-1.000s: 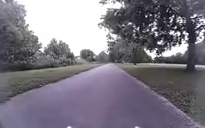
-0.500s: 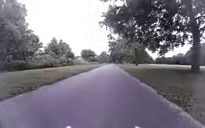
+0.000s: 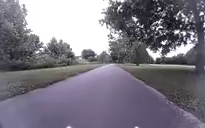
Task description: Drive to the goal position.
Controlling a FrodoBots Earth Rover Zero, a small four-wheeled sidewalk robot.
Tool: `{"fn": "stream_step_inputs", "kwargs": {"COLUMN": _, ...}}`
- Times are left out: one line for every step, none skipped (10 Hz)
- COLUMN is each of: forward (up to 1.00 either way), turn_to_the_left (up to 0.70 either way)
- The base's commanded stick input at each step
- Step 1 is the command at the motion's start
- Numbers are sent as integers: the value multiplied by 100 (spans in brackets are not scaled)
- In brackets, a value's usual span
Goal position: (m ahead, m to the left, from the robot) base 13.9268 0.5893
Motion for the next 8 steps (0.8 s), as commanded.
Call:
{"fn": "stream_step_inputs", "kwargs": {"forward": 70, "turn_to_the_left": 0}}
{"fn": "stream_step_inputs", "kwargs": {"forward": 70, "turn_to_the_left": 0}}
{"fn": "stream_step_inputs", "kwargs": {"forward": 70, "turn_to_the_left": 0}}
{"fn": "stream_step_inputs", "kwargs": {"forward": 70, "turn_to_the_left": 0}}
{"fn": "stream_step_inputs", "kwargs": {"forward": 70, "turn_to_the_left": 0}}
{"fn": "stream_step_inputs", "kwargs": {"forward": 70, "turn_to_the_left": 0}}
{"fn": "stream_step_inputs", "kwargs": {"forward": 70, "turn_to_the_left": 0}}
{"fn": "stream_step_inputs", "kwargs": {"forward": 70, "turn_to_the_left": 0}}
